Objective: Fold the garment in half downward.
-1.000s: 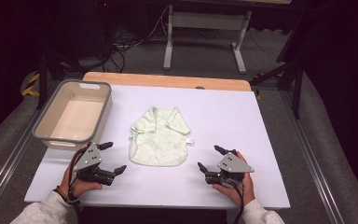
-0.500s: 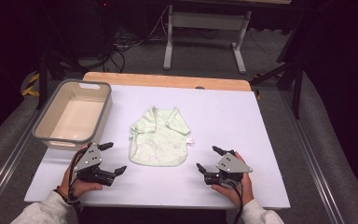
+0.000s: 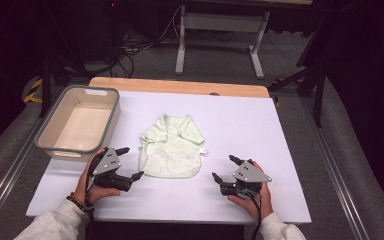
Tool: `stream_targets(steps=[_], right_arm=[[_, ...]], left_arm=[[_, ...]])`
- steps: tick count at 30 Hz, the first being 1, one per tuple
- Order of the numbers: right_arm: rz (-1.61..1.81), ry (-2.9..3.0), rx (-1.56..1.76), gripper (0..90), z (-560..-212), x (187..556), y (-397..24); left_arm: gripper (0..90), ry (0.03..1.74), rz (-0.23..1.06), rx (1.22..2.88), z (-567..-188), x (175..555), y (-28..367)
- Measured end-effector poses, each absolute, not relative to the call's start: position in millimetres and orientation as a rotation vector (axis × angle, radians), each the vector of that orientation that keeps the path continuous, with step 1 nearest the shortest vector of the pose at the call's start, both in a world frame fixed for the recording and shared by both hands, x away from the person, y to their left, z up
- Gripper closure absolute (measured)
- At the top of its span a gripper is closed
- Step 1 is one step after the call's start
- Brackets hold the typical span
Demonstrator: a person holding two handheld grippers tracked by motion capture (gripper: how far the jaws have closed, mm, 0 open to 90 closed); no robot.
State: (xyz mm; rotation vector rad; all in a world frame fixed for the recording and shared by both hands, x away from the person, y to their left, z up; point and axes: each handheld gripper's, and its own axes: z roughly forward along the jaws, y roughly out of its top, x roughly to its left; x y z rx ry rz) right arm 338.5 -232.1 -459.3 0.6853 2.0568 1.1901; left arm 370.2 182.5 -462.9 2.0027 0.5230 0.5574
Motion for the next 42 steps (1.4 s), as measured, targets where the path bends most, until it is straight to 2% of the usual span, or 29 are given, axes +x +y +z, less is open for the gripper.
stream_targets(steps=[8,16,22,29,34,36,42], right_arm=[[1.188,2.056,0.764,20.2,-455.2,356.7,-232.2],[1.217,2.037,0.840,21.4,-438.5,396.9,-232.9],[1.234,2.056,0.874,22.1,-412.9,441.5,-217.0],[1.224,2.079,0.929,25.8,-398.6,488.1,-190.2],[1.194,2.129,1.018,33.6,-401.2,517.3,-172.0],[1.181,2.156,1.063,34.4,-405.7,527.9,-163.3],[1.161,2.178,1.141,35.7,-419.9,549.3,-145.1]], left_arm=[[12.5,0.550,0.575,1.970,-452.2,400.4,163.0],[18.0,0.663,0.575,1.944,-437.8,447.3,140.9],[29.8,0.740,0.595,1.983,-429.5,484.2,123.9],[38.2,0.822,0.557,2.055,-432.4,519.0,106.4],[46.5,0.873,0.523,2.074,-432.7,538.5,105.5],[51.6,0.890,0.491,2.078,-434.4,543.5,105.5],[57.3,0.976,0.447,2.086,-443.8,562.8,108.1]])
